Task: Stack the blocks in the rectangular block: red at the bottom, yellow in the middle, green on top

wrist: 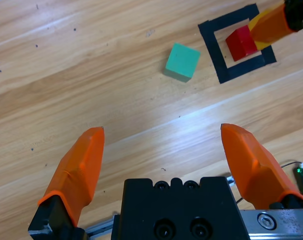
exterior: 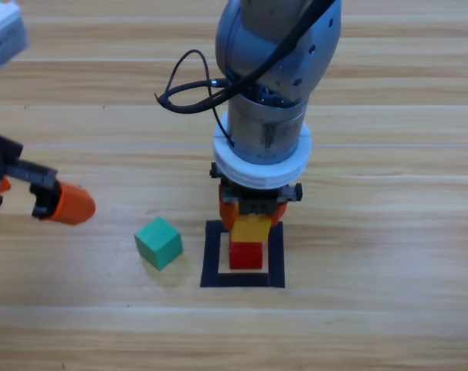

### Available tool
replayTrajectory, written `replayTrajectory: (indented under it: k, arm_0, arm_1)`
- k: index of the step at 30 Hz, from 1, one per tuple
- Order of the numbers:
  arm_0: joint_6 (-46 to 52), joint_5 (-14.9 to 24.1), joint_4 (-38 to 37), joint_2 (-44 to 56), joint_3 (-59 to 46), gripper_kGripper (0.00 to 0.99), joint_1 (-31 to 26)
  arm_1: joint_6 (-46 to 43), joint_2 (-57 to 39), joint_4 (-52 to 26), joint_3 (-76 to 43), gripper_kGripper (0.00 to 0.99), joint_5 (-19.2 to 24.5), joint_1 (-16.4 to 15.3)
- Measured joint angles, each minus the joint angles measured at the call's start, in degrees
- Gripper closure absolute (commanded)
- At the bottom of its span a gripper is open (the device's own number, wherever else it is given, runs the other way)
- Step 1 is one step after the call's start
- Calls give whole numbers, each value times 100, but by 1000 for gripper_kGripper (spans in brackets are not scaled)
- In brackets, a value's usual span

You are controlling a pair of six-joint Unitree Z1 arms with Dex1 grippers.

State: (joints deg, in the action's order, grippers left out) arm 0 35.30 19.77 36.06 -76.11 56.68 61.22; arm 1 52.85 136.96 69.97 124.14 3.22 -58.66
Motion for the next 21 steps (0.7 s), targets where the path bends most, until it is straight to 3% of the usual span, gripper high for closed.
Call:
replayTrajectory:
  k: [21]
  arm_0:
    - [-34, -156, -471, -106, -235, 0, -55]
  arm_1:
    - [19, 341, 315, 446, 990, 37, -3]
